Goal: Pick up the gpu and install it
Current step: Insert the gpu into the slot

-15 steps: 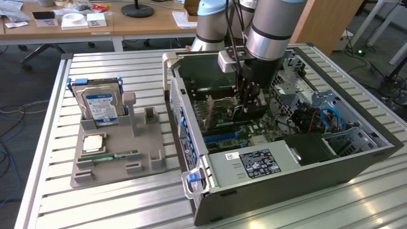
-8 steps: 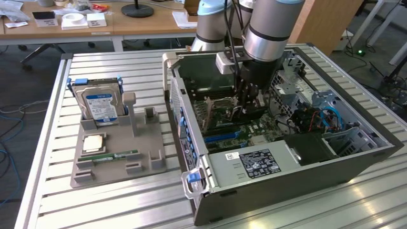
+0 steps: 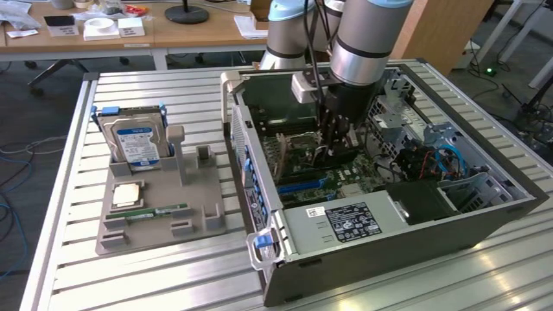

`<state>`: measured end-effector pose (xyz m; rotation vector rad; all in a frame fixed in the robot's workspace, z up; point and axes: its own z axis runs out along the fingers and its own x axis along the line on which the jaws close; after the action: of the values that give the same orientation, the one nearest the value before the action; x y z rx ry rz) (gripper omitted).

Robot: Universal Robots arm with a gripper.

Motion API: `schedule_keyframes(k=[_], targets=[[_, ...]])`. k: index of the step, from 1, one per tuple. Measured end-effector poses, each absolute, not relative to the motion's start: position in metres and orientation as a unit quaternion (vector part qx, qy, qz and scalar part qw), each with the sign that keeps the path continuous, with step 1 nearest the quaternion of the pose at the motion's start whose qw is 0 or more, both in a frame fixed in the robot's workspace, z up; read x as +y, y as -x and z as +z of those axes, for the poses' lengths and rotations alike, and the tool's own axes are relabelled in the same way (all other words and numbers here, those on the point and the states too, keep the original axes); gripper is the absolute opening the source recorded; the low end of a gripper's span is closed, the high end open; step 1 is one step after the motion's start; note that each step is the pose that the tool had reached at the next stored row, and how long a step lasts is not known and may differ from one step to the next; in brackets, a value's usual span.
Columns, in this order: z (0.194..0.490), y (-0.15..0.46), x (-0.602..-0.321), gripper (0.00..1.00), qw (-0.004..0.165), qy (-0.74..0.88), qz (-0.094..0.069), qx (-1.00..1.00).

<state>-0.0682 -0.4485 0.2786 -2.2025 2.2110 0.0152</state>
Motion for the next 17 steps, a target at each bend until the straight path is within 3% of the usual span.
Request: schedule_keyframes(k=[17], targets=[[0.2683,0.0752,-0.4517,0.26,0.010,0.710,0.005,0.704]])
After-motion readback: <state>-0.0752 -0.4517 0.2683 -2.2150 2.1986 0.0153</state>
